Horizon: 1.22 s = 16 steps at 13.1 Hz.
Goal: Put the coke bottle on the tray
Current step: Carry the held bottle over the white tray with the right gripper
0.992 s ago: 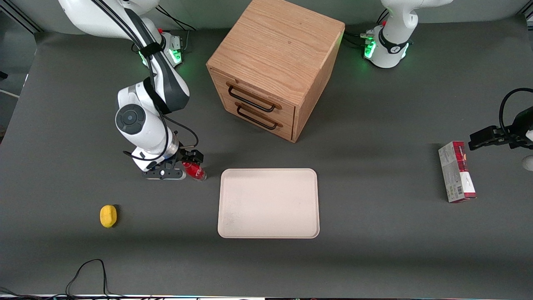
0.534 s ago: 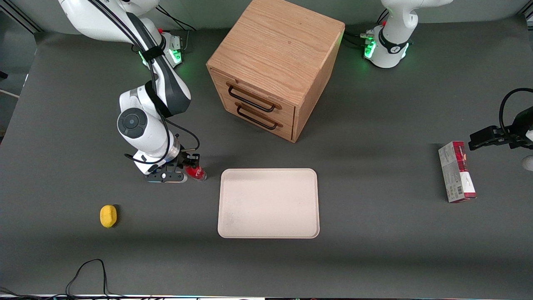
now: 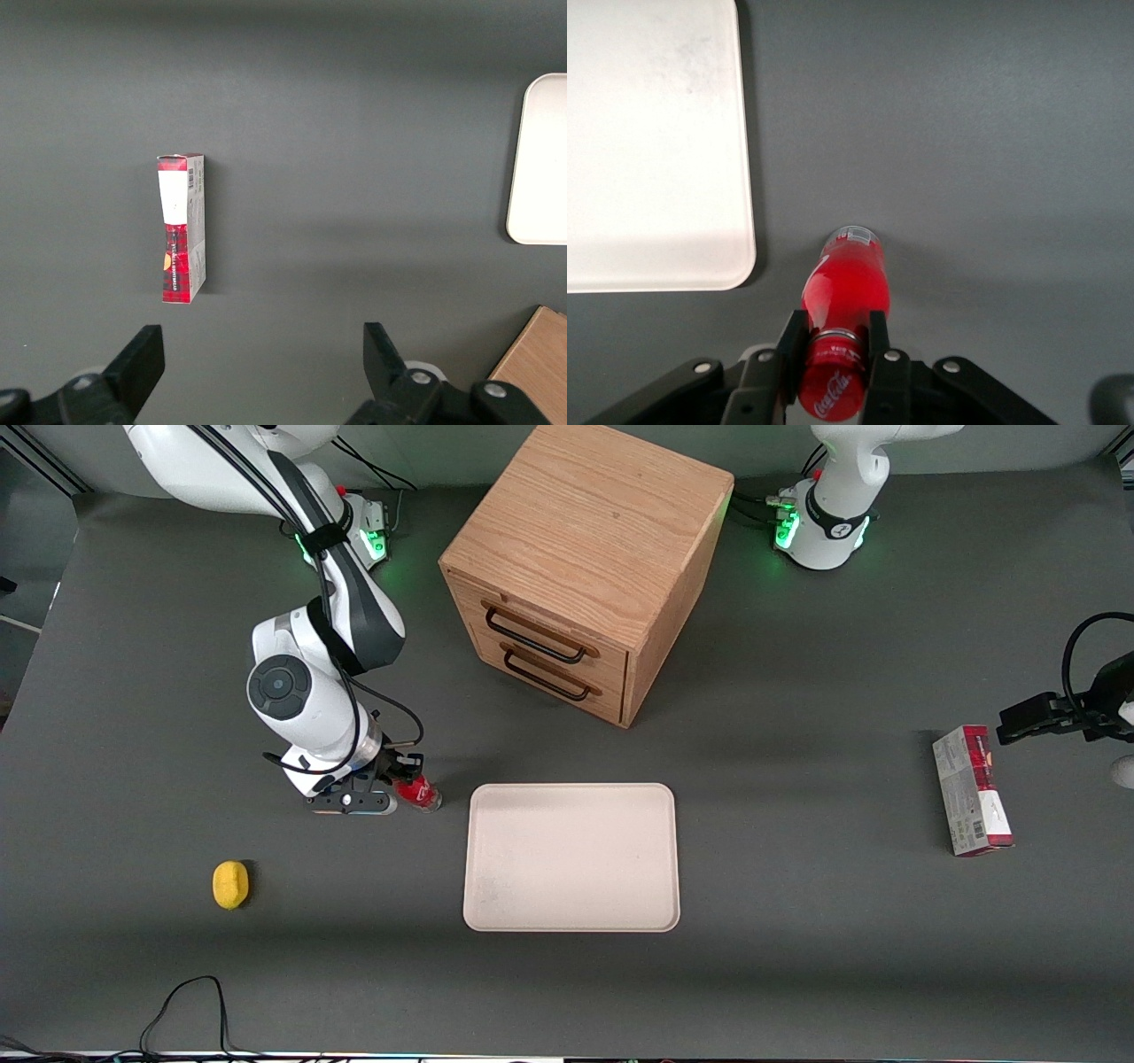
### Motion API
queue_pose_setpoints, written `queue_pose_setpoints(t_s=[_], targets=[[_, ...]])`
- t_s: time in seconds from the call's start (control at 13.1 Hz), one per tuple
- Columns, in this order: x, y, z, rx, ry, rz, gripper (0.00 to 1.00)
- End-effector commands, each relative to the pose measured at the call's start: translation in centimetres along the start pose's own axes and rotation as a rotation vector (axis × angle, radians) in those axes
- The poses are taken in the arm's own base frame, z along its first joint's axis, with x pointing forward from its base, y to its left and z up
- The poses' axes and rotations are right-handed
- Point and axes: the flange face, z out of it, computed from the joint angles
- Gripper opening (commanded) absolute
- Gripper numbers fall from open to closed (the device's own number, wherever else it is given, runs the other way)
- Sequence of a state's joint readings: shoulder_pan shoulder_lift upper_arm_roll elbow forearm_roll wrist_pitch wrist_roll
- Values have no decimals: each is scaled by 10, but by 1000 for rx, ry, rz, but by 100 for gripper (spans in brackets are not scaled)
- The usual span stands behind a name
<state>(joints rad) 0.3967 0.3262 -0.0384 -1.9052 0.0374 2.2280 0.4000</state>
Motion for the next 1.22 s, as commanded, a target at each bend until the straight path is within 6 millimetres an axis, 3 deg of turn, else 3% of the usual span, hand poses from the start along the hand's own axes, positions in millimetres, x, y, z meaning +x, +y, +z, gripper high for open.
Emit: queue_pose_setpoints(t_s=[0.0,0.23,0.31,0.46,0.69,0.84,1.15], targets=[[20,6,-71,-6,-44,23,0],[35,20,-172,-31,-100,39,0],[37,30,-195,-34,-127,53,0],[48,45,-221,-27,-164,78,0],[65,36,-221,-32,-164,78,0],[83,17,-203,-33,-152,90,0],[109,-40,-152,46,-94,221,0]])
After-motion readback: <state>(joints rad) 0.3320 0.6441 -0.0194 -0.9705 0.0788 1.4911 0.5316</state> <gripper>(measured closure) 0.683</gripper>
